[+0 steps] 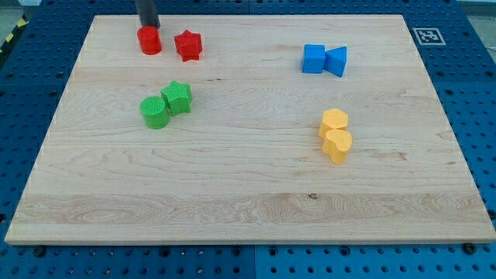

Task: Push the red star towards center

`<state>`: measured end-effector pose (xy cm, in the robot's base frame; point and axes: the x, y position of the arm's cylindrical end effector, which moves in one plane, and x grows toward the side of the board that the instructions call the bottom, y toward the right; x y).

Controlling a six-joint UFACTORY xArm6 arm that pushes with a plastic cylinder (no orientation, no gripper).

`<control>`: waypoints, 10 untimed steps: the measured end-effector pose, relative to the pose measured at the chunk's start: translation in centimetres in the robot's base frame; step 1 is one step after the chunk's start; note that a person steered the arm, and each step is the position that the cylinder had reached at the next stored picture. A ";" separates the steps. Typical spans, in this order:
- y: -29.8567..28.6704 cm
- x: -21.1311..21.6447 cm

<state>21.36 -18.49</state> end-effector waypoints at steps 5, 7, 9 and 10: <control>1.8 -0.1; 4.0 2.2; 6.9 5.8; 8.2 7.2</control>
<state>28.58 -10.31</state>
